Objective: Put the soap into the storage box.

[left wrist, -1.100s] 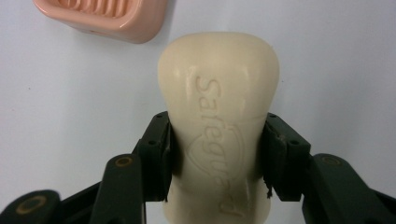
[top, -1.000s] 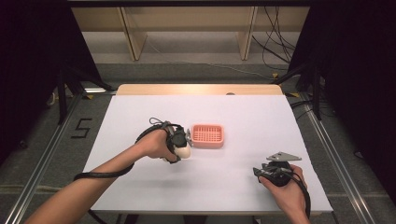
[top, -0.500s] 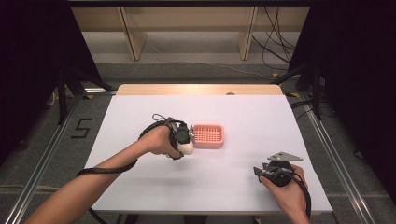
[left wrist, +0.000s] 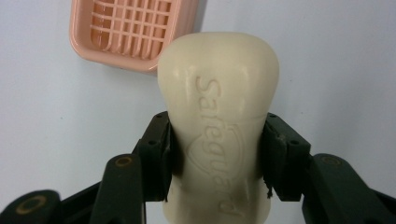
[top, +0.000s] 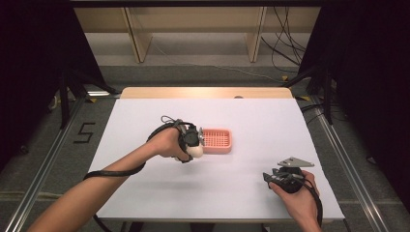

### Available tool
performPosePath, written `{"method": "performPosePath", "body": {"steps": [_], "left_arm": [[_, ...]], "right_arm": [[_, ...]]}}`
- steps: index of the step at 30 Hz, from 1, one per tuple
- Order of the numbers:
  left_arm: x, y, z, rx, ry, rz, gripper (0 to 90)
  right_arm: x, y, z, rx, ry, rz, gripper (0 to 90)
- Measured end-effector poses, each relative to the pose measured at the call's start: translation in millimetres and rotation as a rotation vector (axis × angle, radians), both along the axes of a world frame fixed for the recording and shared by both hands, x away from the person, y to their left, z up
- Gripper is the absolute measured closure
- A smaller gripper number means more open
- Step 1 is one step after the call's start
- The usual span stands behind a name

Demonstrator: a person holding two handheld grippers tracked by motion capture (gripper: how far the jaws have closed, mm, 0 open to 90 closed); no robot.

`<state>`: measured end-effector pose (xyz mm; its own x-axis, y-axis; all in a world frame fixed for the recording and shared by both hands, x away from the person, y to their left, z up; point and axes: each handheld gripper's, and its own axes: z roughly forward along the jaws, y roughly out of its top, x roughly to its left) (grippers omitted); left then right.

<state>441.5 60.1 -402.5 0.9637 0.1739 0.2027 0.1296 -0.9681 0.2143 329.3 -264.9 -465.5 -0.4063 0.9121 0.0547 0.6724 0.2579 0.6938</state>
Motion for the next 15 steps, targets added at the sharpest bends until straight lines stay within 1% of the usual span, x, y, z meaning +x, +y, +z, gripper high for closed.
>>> {"method": "performPosePath", "body": {"steps": [2, 4, 5, 6, 9, 10, 12, 14, 15], "left_arm": [[1.5, -0.5, 0.5, 0.000, -0.008, 0.000, 49.4], [2.8, -0.9, 1.3, 0.000, -0.004, 0.000, 49.3], [3.6, -1.2, 2.3, 0.008, -0.001, -0.003, 49.3], [3.9, -1.5, 1.5, -0.003, -0.008, 0.001, 49.4], [4.8, -2.5, 1.5, -0.007, -0.006, 0.004, 49.3], [5.3, -2.8, 1.4, -0.008, -0.009, 0.001, 49.4], [5.9, -3.7, 1.3, -0.011, -0.010, 0.003, 49.4], [6.9, -4.4, 0.9, -0.013, -0.014, 0.001, 49.3], [7.2, -4.7, 0.9, -0.012, -0.017, 0.000, 49.3]], "right_arm": [[-0.6, -0.4, 1.0, -0.009, 0.007, -0.002, 57.2], [-0.7, -0.4, 1.0, -0.008, 0.008, -0.003, 57.2], [-0.4, -0.5, 0.4, -0.002, -0.003, 0.003, 57.2], [-1.0, -0.7, 1.3, -0.012, 0.002, 0.002, 57.2], [-1.1, -1.5, 1.6, -0.017, -0.001, 0.008, 57.2], [-0.6, -2.2, 0.9, -0.024, -0.010, 0.015, 57.2], [-1.0, -1.3, 1.6, -0.009, 0.005, 0.002, 57.2], [-0.9, -1.3, 1.5, -0.010, 0.004, 0.003, 57.2], [-0.3, -2.5, 0.4, -0.026, -0.010, 0.016, 57.2]]}}
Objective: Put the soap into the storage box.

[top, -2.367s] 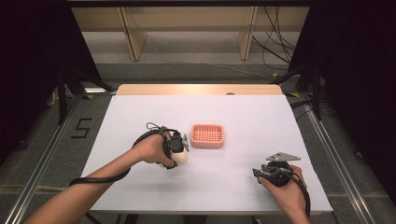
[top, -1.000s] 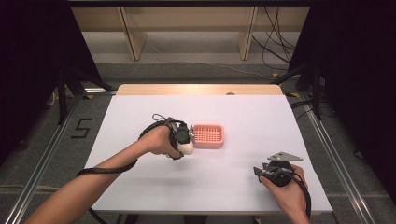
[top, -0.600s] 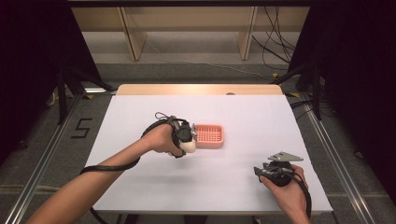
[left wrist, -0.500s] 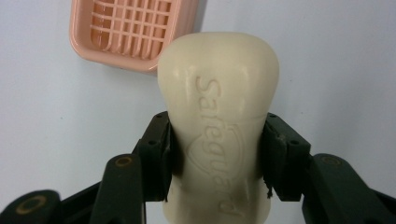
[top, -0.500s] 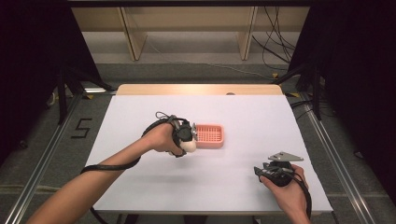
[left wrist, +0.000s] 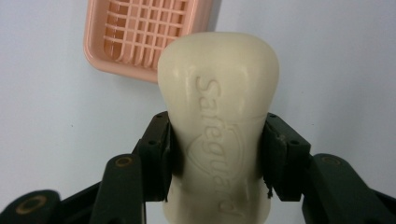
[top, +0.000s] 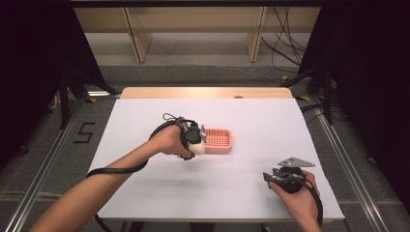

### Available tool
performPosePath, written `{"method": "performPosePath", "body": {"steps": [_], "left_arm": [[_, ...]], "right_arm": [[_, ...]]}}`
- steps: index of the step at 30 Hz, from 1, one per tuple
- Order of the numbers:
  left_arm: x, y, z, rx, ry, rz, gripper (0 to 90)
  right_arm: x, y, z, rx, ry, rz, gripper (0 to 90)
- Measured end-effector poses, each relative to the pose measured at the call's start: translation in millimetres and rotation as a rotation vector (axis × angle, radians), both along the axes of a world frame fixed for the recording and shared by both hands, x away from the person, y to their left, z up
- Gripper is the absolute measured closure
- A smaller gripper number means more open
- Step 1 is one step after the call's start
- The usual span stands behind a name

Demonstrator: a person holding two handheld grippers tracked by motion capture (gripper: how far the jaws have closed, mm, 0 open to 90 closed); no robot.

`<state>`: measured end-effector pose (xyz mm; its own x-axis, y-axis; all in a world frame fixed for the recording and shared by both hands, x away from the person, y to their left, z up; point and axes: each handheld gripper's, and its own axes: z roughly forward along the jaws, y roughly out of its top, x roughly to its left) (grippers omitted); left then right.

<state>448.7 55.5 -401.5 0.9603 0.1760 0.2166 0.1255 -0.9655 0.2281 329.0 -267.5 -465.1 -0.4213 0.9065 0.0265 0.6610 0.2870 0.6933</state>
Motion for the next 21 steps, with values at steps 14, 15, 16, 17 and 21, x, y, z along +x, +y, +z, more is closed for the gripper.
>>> {"method": "performPosePath", "body": {"steps": [14, 15, 16, 17, 21], "left_arm": [[4.0, -4.2, -0.3, -0.003, -0.038, -0.002, 49.3], [4.9, -4.4, -0.5, -0.007, -0.040, -0.002, 49.3], [5.2, -4.7, -1.0, -0.009, -0.036, 0.007, 49.3], [5.5, -5.0, -1.4, -0.012, -0.039, 0.006, 49.4], [6.2, -7.4, -1.5, -0.016, -0.043, 0.001, 49.3]], "right_arm": [[-0.8, 1.1, 1.2, 0.009, 0.005, -0.009, 56.7], [-0.4, 0.2, 0.4, 0.001, -0.007, -0.001, 56.7], [-0.3, -0.1, 0.3, 0.002, -0.004, -0.003, 56.6], [-0.9, 0.6, 1.3, 0.014, 0.009, -0.014, 56.6], [-1.2, 0.4, 2.0, 0.016, 0.007, -0.019, 56.6]]}}
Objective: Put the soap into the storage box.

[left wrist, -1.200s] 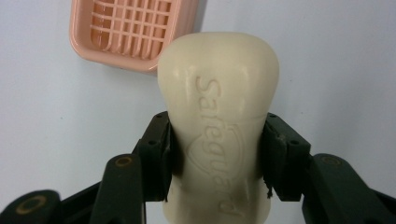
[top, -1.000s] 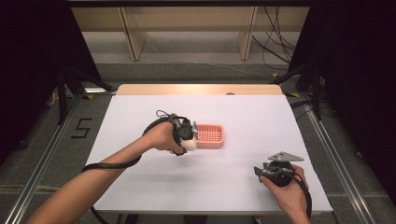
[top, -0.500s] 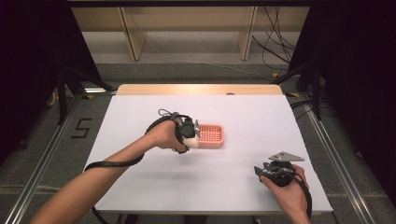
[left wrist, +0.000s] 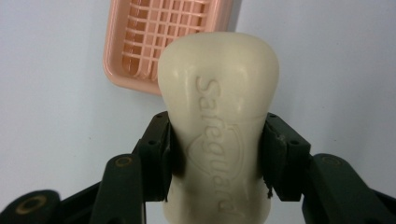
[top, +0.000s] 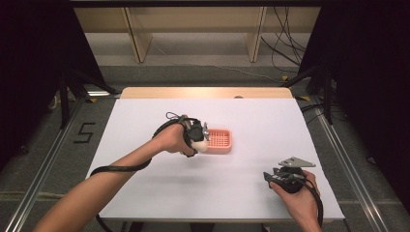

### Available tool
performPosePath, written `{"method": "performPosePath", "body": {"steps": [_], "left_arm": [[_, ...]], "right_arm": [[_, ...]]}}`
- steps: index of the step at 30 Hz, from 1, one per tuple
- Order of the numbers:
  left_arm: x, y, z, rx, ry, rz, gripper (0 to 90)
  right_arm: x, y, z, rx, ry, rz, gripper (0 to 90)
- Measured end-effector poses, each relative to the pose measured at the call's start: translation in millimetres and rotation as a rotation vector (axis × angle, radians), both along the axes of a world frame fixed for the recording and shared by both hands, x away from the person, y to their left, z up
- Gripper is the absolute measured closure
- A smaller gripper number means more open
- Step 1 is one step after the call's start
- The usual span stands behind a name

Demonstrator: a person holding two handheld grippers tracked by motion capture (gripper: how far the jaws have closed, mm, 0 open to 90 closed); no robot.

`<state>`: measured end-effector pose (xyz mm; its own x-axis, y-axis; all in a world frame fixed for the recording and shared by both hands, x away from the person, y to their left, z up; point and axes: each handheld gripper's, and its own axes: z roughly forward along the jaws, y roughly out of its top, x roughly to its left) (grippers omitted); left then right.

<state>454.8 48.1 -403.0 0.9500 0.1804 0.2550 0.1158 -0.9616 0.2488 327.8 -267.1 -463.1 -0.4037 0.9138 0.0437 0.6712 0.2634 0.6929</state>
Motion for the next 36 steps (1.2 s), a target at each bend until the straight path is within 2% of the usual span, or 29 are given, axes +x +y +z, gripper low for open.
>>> {"method": "performPosePath", "body": {"steps": [3, 4, 11, 13, 14, 15, 16, 17, 20, 23, 25, 27, 29, 36], "left_arm": [[0.6, -1.8, 0.4, 0.000, -0.009, -0.006, 49.3], [0.7, -2.1, 0.3, -0.001, -0.011, -0.007, 49.3], [2.5, -3.9, -1.2, -0.005, -0.021, -0.011, 49.3], [3.0, -4.4, -1.2, -0.007, -0.024, -0.015, 49.3], [3.4, -4.8, -1.1, -0.004, -0.022, -0.018, 49.3], [3.6, -5.1, -1.2, -0.007, -0.025, -0.019, 49.3], [3.9, -5.5, -1.1, -0.008, -0.028, -0.021, 49.3], [4.1, -5.8, -1.0, -0.008, -0.030, -0.022, 49.4], [4.9, -6.8, -0.7, -0.009, -0.029, -0.024, 49.3], [5.7, -7.7, -0.9, -0.011, -0.032, -0.025, 49.4], [6.4, -8.5, -1.0, -0.012, -0.034, -0.025, 49.3], [7.4, -9.1, -1.1, -0.009, -0.031, -0.027, 49.3], [8.6, -9.9, -1.9, -0.011, -0.032, -0.030, 49.4], [11.3, -13.5, -2.1, -0.012, -0.043, -0.038, 49.4]], "right_arm": [[-0.2, 0.2, 0.1, -0.003, -0.006, 0.002, 56.6], [0.0, 1.2, -0.1, 0.010, -0.010, -0.002, 56.6], [-0.7, 0.1, 0.3, -0.005, -0.009, 0.000, 56.6], [-2.3, 1.9, 0.3, 0.010, 0.008, -0.018, 56.6], [-1.7, 0.7, 0.1, -0.007, -0.009, -0.010, 56.6], [-1.2, -0.6, -0.2, 0.010, 0.012, 0.008, 56.6], [-0.3, -1.3, -1.6, 0.003, -0.013, 0.019, 56.6], [-1.5, -0.2, 0.1, 0.017, 0.004, -0.004, 56.6], [-2.3, -1.5, 0.3, 0.011, 0.004, 0.001, 56.6], [-4.7, 2.0, 0.8, 0.037, 0.019, -0.040, 56.6], [-2.9, -0.8, 0.7, 0.017, -0.008, -0.011, 56.6], [-4.1, -0.6, 1.5, 0.028, 0.012, -0.019, 56.6], [-3.5, -2.4, 0.9, 0.010, 0.000, -0.010, 56.6], [-3.7, -2.0, 0.8, 0.016, -0.007, -0.013, 56.6]]}}
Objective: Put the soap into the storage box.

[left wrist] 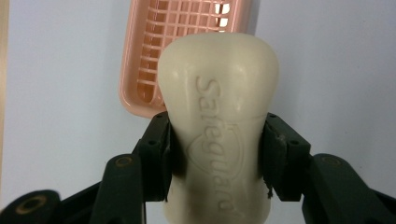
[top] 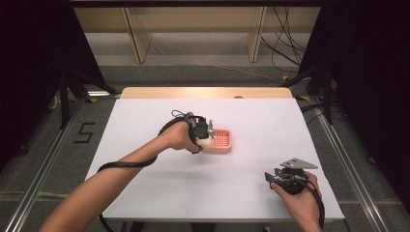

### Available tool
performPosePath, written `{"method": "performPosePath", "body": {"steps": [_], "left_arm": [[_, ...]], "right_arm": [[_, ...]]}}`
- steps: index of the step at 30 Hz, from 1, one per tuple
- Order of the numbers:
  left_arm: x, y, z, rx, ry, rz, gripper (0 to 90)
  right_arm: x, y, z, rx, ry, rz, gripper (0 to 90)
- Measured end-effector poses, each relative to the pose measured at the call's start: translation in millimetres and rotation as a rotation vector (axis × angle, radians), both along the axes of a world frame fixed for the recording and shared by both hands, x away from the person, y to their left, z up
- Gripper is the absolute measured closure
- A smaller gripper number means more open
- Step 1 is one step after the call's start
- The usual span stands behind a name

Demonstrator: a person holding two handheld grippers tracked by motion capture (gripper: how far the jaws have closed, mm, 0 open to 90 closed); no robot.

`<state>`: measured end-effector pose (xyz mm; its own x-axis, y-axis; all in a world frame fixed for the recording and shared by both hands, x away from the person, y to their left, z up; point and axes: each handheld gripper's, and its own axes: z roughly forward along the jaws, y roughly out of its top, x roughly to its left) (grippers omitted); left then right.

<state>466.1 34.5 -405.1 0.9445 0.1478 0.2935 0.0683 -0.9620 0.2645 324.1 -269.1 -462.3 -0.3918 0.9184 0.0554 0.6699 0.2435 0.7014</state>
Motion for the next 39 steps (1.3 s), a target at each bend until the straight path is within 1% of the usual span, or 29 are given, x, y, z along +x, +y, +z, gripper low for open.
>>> {"method": "performPosePath", "body": {"steps": [1, 4, 5, 11, 15, 16, 17, 19, 20, 21, 22, 24, 27, 28, 30, 31, 33, 34, 35, 36, 37, 38, 39], "left_arm": [[0.3, -0.4, 0.1, -0.002, 0.000, 0.000, 49.4], [2.0, -2.2, 0.3, 0.000, -0.009, -0.010, 49.4], [2.2, -2.6, -0.1, -0.004, -0.007, -0.006, 49.3], [5.4, -7.1, -3.2, 0.006, -0.008, -0.016, 49.4], [7.2, -11.0, -5.7, 0.008, -0.002, -0.021, 49.4], [7.9, -12.0, -6.1, 0.007, -0.006, -0.022, 49.3], [8.3, -12.7, -6.4, 0.007, -0.006, -0.023, 49.4], [10.0, -14.2, -6.8, 0.004, -0.005, -0.019, 49.4], [10.9, -14.6, -6.7, 0.005, -0.007, -0.019, 49.4], [11.4, -14.9, -6.9, 0.003, -0.007, -0.017, 49.4], [12.4, -15.3, -6.9, -0.002, -0.010, -0.015, 49.4], [13.9, -15.7, -6.6, -0.003, -0.009, -0.013, 49.3], [15.4, -16.2, -7.2, -0.005, -0.010, -0.010, 49.4], [15.9, -16.4, -7.6, -0.002, -0.011, -0.011, 49.4], [16.8, -17.1, -8.6, -0.008, -0.009, -0.008, 49.3], [17.3, -17.4, -8.9, -0.011, -0.012, -0.008, 49.3], [18.4, -18.3, -8.9, -0.011, -0.013, -0.009, 49.4], [19.2, -19.0, -9.2, -0.015, -0.015, -0.011, 49.3], [19.9, -19.8, -9.3, -0.015, -0.017, -0.013, 49.4], [20.4, -20.6, -9.5, -0.018, -0.014, -0.010, 49.3], [21.0, -21.1, -9.6, -0.020, -0.015, -0.011, 49.4], [21.7, -21.6, -9.7, -0.019, -0.017, -0.014, 49.4], [22.3, -21.9, -9.7, -0.018, -0.021, -0.017, 49.3]], "right_arm": [[0.3, 0.3, -1.0, 0.007, -0.011, -0.001, 56.6], [0.1, 0.2, -0.8, 0.004, -0.010, -0.006, 56.5], [0.1, 0.2, -0.7, 0.005, -0.009, -0.006, 56.5], [-0.1, 0.3, -1.1, 0.004, -0.016, -0.007, 56.4], [-0.4, -0.1, -0.9, 0.005, -0.014, -0.008, 56.4], [-0.7, -0.4, -0.1, 0.002, -0.010, -0.007, 56.4], [-0.7, -0.6, 0.1, -0.001, -0.016, -0.005, 56.4], [-0.9, 0.2, 0.1, 0.008, -0.009, -0.017, 56.4], [-1.1, -0.2, 0.3, 0.005, -0.008, -0.015, 56.4], [-2.0, 1.1, 0.4, 0.014, 0.000, -0.023, 56.4], [-1.2, -0.2, 0.4, -0.002, -0.010, -0.016, 56.4], [-1.1, -0.7, 0.3, -0.006, -0.012, -0.010, 56.4], [-1.2, 0.0, 0.2, -0.002, -0.008, -0.016, 56.3], [-0.7, 0.1, -0.7, 0.003, -0.015, -0.013, 56.3], [-0.9, -0.1, -0.1, -0.003, -0.010, -0.013, 56.3], [-2.2, 2.0, 0.2, 0.020, 0.010, -0.030, 56.3], [-2.5, 3.2, 0.1, 0.025, 0.017, -0.043, 56.3], [-0.8, 0.1, -0.1, -0.004, -0.011, -0.017, 56.3], [-0.8, -0.2, -0.2, -0.006, -0.011, -0.017, 56.3], [-1.1, 0.3, -0.5, 0.007, 0.001, -0.016, 56.3], [-1.7, -1.0, 0.5, -0.010, -0.005, -0.012, 56.3], [-2.7, -0.4, 1.2, -0.007, 0.010, -0.024, 56.3], [-2.5, -1.0, 1.1, -0.013, 0.009, -0.019, 56.3]]}}
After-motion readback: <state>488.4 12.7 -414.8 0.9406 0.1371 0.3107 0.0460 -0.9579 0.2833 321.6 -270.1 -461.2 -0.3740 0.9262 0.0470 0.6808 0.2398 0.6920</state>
